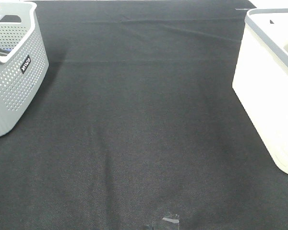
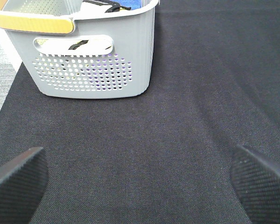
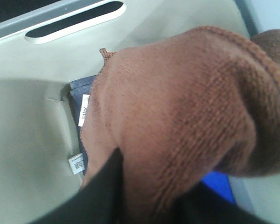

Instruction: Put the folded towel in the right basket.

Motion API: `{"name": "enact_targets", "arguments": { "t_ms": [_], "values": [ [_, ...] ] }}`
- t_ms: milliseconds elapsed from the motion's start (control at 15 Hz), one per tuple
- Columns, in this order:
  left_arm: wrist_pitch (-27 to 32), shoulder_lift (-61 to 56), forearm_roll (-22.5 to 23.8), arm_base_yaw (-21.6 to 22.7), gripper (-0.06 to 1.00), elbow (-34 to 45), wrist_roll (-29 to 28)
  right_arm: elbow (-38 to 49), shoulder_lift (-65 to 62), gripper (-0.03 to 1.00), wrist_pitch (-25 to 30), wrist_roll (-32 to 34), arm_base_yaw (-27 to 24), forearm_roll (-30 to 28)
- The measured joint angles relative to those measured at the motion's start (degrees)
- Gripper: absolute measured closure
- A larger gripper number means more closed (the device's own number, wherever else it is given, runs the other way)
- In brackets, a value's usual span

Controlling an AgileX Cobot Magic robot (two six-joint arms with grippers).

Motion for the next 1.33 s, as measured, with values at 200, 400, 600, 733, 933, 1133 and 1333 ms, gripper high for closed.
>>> {"name": "enact_targets", "arguments": {
  "t_ms": [200, 400, 600, 733, 933, 1133, 1333],
  "values": [
    [0.0, 0.0, 0.0, 0.0, -0.04, 0.0, 0.0, 0.0, 0.3, 0.09, 0.0, -3.2, 0.0, 1.6],
    [0.0, 0.0, 0.0, 0.0, -0.04, 0.0, 0.0, 0.0, 0.3, 0.03, 0.0, -3.8, 0.0, 1.6],
    [0.0, 0.0, 0.0, 0.0, -0.04, 0.0, 0.0, 0.0, -0.2, 0.01, 0.0, -3.8, 0.7, 2.8],
    [0.0, 0.0, 0.0, 0.0, -0.04, 0.0, 0.0, 0.0, -3.0, 0.01, 0.0, -3.6, 4.5, 2.7],
    [0.0, 0.0, 0.0, 0.0, -0.04, 0.0, 0.0, 5.5, -10.0, 0.01, -0.2, -3.6, 9.3, 2.6],
    [0.0, 0.0, 0.0, 0.0, -0.04, 0.0, 0.0, 18.8, -21.5, 0.01, -0.1, -3.6, 10.9, 2.0],
    [0.0, 0.0, 0.0, 0.0, -0.04, 0.0, 0.0, 35.6, -39.4, 0.01, -4.7, -3.6, 11.1, 1.8]
  ]
}}
